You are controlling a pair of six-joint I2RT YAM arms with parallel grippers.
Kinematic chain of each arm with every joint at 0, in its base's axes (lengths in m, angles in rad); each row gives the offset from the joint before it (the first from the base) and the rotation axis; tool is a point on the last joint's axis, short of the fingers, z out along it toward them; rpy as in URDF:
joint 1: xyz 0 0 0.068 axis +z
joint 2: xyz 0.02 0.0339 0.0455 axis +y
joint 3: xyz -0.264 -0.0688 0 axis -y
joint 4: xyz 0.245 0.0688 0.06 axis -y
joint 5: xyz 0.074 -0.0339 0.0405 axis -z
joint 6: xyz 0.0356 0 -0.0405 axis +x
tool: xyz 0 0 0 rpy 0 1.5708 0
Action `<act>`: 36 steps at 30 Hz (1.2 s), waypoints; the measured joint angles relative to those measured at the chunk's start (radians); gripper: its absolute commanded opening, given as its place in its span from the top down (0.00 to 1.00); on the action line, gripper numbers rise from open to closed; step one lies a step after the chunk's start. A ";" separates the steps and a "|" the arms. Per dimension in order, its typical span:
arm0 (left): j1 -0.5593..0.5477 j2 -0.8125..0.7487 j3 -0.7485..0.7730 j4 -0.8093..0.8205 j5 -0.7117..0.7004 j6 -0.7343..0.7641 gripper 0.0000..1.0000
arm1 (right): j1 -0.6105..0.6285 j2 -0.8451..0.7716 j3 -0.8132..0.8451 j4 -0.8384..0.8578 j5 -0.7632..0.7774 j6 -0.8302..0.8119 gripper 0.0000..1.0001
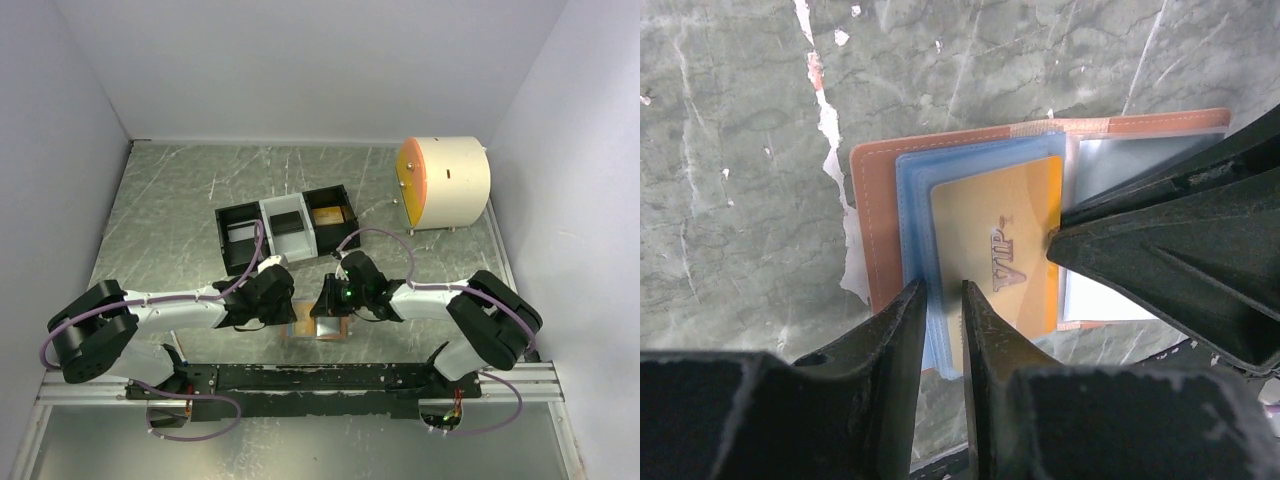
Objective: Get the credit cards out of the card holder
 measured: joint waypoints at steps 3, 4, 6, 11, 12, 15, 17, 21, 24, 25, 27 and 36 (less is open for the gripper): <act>0.000 0.002 0.004 -0.007 -0.001 0.000 0.70 | 0.000 0.001 0.006 -0.016 0.007 -0.007 0.95; 0.000 0.002 0.004 -0.008 -0.001 0.000 0.70 | 0.000 0.001 0.006 -0.018 0.010 -0.007 0.97; 0.000 0.002 0.004 -0.009 -0.001 0.000 0.70 | 0.000 0.001 0.006 -0.019 0.012 -0.005 0.98; 0.000 0.002 0.004 -0.010 -0.003 -0.004 0.70 | 0.000 -0.003 0.005 -0.025 0.022 0.008 1.00; 0.000 0.002 0.004 -0.010 -0.003 -0.005 0.70 | 0.000 -0.006 0.005 -0.027 0.025 0.008 1.00; 0.000 0.001 0.004 -0.010 -0.003 -0.008 0.70 | 0.000 -0.026 0.003 -0.036 0.039 0.011 1.00; -0.001 0.001 0.004 -0.011 -0.003 -0.011 0.70 | 0.000 -0.046 0.000 -0.040 0.050 0.012 1.00; -0.002 0.001 0.004 -0.010 -0.003 -0.011 0.71 | 0.000 -0.067 -0.010 -0.039 0.059 0.017 0.92; -0.002 0.001 0.004 -0.010 -0.003 -0.011 0.71 | 0.000 -0.064 -0.015 -0.040 0.054 0.026 0.82; -0.002 0.001 0.004 -0.010 -0.003 -0.012 0.71 | 0.000 -0.060 -0.015 -0.038 0.051 0.026 0.79; -0.002 0.001 0.004 -0.010 -0.003 -0.011 0.71 | 0.000 -0.045 -0.015 -0.031 0.043 0.025 0.74; -0.002 0.002 0.004 -0.013 -0.003 -0.011 0.71 | 0.043 -0.002 0.032 -0.066 0.098 0.008 0.75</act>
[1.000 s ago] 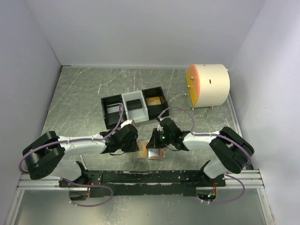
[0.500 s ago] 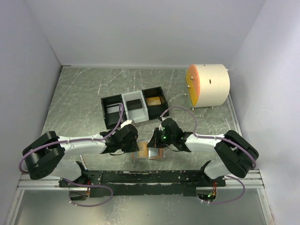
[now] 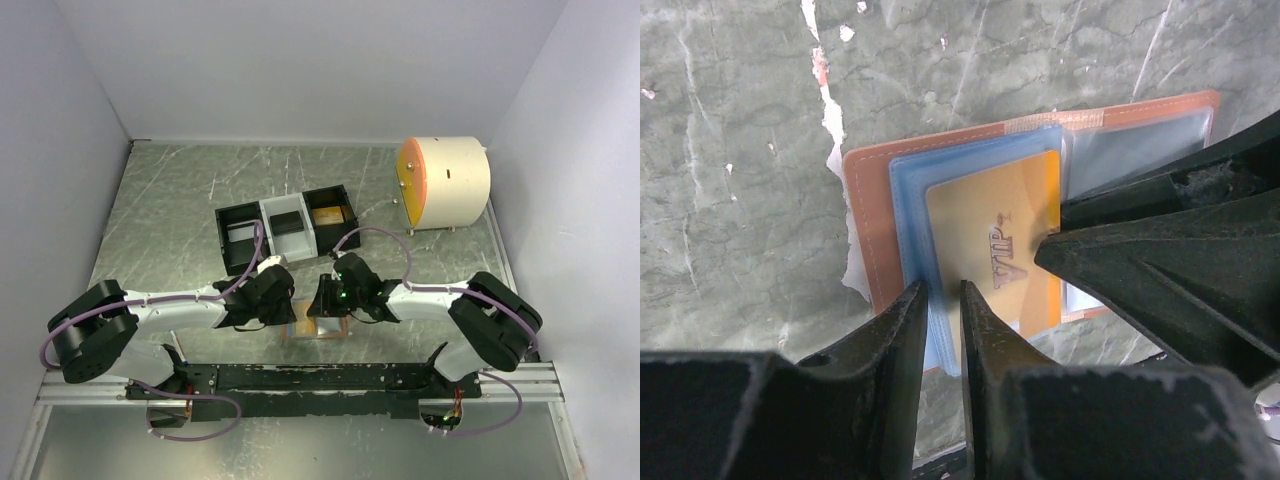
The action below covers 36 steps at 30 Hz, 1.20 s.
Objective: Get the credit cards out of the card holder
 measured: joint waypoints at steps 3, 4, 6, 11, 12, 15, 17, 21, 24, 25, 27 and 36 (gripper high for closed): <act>0.000 0.000 0.001 -0.004 0.000 0.000 0.71 | 0.031 -0.002 0.016 -0.031 0.067 -0.013 0.83; 0.000 0.000 0.003 -0.007 0.000 0.000 0.72 | 0.038 -0.006 0.016 -0.037 0.087 -0.014 0.85; 0.000 0.002 0.005 -0.010 0.000 0.000 0.72 | 0.050 -0.013 0.014 -0.042 0.116 -0.015 0.90; 0.000 0.008 0.011 -0.014 0.000 0.000 0.72 | 0.063 -0.037 0.014 -0.065 0.161 -0.026 0.98; 0.000 0.009 0.012 -0.014 -0.001 0.000 0.72 | 0.063 -0.045 0.014 -0.072 0.164 -0.029 0.99; -0.001 0.018 0.020 -0.012 0.000 0.000 0.68 | 0.062 -0.068 0.013 -0.090 0.172 -0.034 0.94; -0.003 0.020 0.023 -0.013 0.000 0.000 0.63 | 0.061 -0.078 0.013 -0.097 0.174 -0.035 0.91; -0.009 0.021 0.029 -0.016 0.000 0.011 0.57 | 0.048 -0.077 0.008 -0.095 0.163 -0.034 0.86; -0.013 0.021 0.044 -0.035 0.001 0.018 0.56 | 0.036 -0.074 -0.018 -0.071 0.141 -0.015 0.83; -0.014 0.021 0.050 -0.042 0.001 0.021 0.57 | 0.032 -0.074 -0.032 -0.052 0.132 -0.003 0.83; -0.014 0.021 0.064 -0.050 0.001 0.025 0.60 | 0.021 -0.074 -0.058 -0.011 0.115 0.019 0.82; -0.020 0.020 0.072 -0.056 0.000 0.038 0.63 | -0.040 -0.079 -0.141 0.127 0.030 0.103 0.79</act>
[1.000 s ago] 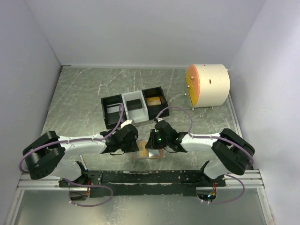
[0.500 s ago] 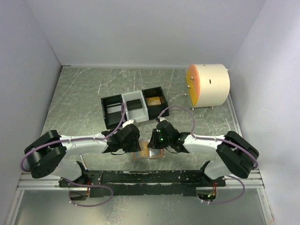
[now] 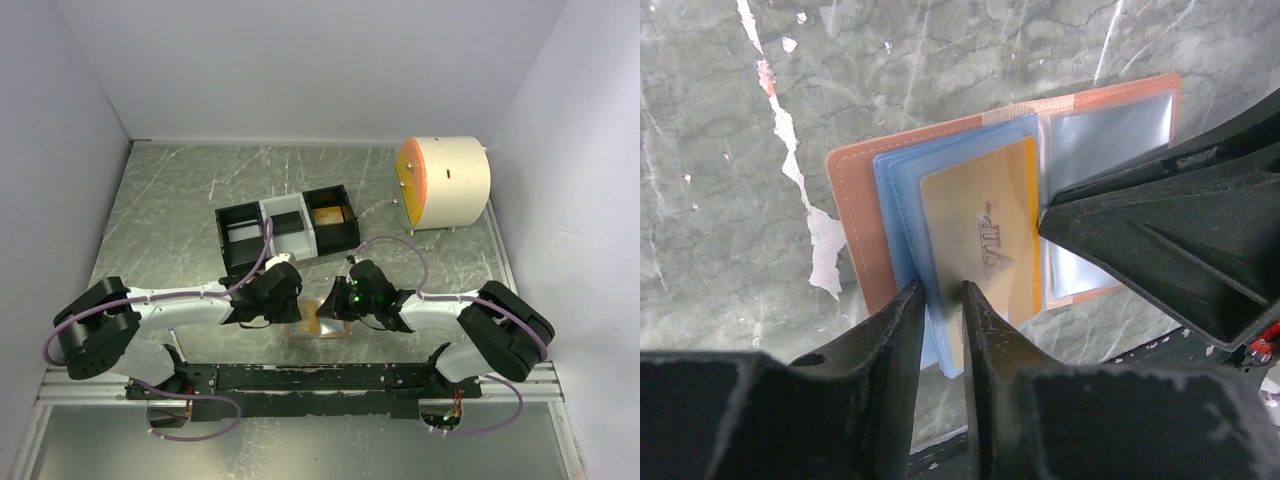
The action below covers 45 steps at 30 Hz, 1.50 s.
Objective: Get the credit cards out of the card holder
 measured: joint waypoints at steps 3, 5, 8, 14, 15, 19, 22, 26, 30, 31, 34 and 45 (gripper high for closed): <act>-0.013 0.010 0.023 -0.039 -0.019 0.000 0.52 | -0.006 -0.003 -0.002 0.001 -0.008 0.003 0.78; -0.022 0.010 0.044 -0.080 -0.037 -0.002 0.48 | -0.008 -0.004 -0.002 0.000 -0.011 0.003 0.78; -0.030 0.008 0.078 -0.134 -0.065 -0.002 0.47 | -0.010 -0.006 -0.002 -0.002 -0.013 0.003 0.77; -0.032 -0.031 0.096 -0.148 -0.081 0.004 0.55 | -0.010 -0.007 -0.002 -0.003 -0.014 0.002 0.77; -0.032 -0.034 0.095 -0.139 -0.079 0.005 0.56 | -0.010 -0.007 -0.002 -0.003 -0.014 0.002 0.77; -0.032 -0.028 0.087 -0.078 -0.067 0.003 0.63 | -0.010 -0.013 -0.002 -0.011 -0.014 0.002 0.77; -0.033 0.014 0.079 -0.050 -0.067 -0.008 0.67 | -0.010 -0.017 -0.002 -0.011 -0.014 0.002 0.76; -0.032 0.083 0.066 -0.027 -0.061 -0.030 0.71 | -0.010 -0.021 -0.002 -0.011 -0.017 0.002 0.76; -0.037 0.094 0.067 0.000 -0.061 -0.051 0.71 | -0.011 -0.021 -0.007 -0.005 -0.022 0.003 0.74; -0.039 0.094 0.067 0.000 -0.063 -0.054 0.71 | -0.011 -0.021 -0.011 0.001 -0.023 0.005 0.74; -0.044 0.094 0.065 0.003 -0.064 -0.061 0.71 | -0.012 -0.021 -0.027 0.029 -0.035 0.011 0.77; -0.052 0.092 0.060 0.005 -0.078 -0.079 0.73 | -0.021 -0.021 -0.049 0.047 -0.039 0.025 1.00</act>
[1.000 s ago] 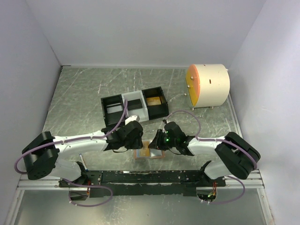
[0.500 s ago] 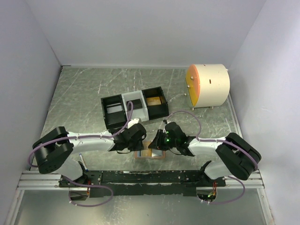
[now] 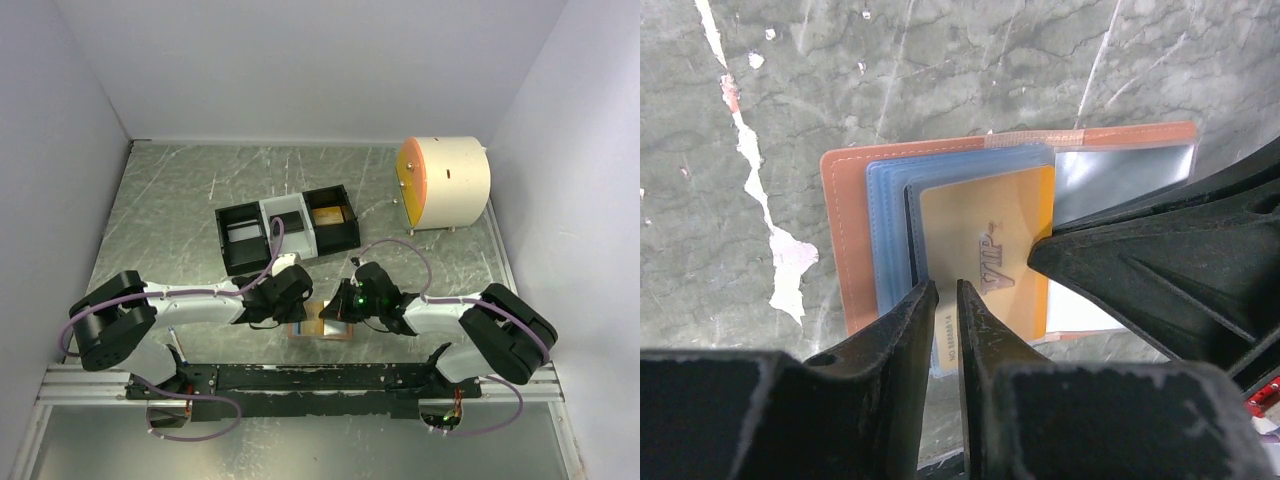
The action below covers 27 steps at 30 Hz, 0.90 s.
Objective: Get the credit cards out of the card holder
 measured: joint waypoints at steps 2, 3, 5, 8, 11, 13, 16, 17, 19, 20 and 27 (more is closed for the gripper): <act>-0.001 0.000 0.000 -0.002 -0.002 0.000 0.73 | -0.005 -0.002 0.001 -0.005 -0.002 -0.001 1.00; -0.001 0.000 0.001 -0.003 -0.003 0.000 0.73 | -0.008 -0.005 0.001 -0.010 -0.002 -0.002 1.00; -0.002 0.000 0.002 -0.003 -0.006 -0.001 0.73 | -0.015 -0.016 0.001 -0.020 -0.007 -0.005 1.00; -0.005 0.000 0.002 -0.004 -0.007 -0.004 0.73 | -0.033 -0.038 0.001 -0.041 -0.019 -0.018 1.00; -0.006 0.002 0.002 -0.006 -0.007 -0.008 0.73 | -0.053 -0.050 0.000 -0.055 -0.039 -0.036 1.00; -0.007 0.005 0.002 -0.010 -0.008 -0.011 0.73 | -0.063 -0.051 0.000 -0.068 -0.050 -0.050 1.00; -0.008 0.006 0.002 -0.011 -0.008 -0.011 0.73 | -0.075 -0.051 0.000 -0.085 -0.063 -0.064 1.00; -0.008 0.008 0.002 -0.011 -0.008 -0.011 0.74 | -0.080 -0.053 -0.001 -0.090 -0.067 -0.068 1.00; -0.009 0.010 0.002 -0.010 -0.008 -0.012 0.73 | -0.090 -0.058 -0.003 -0.097 -0.076 -0.075 1.00; -0.009 0.010 0.002 -0.010 -0.008 -0.012 0.74 | -0.097 -0.063 -0.003 -0.102 -0.081 -0.084 1.00; -0.009 0.013 0.002 -0.010 -0.007 -0.012 0.74 | -0.152 -0.077 0.013 -0.185 -0.128 -0.184 0.92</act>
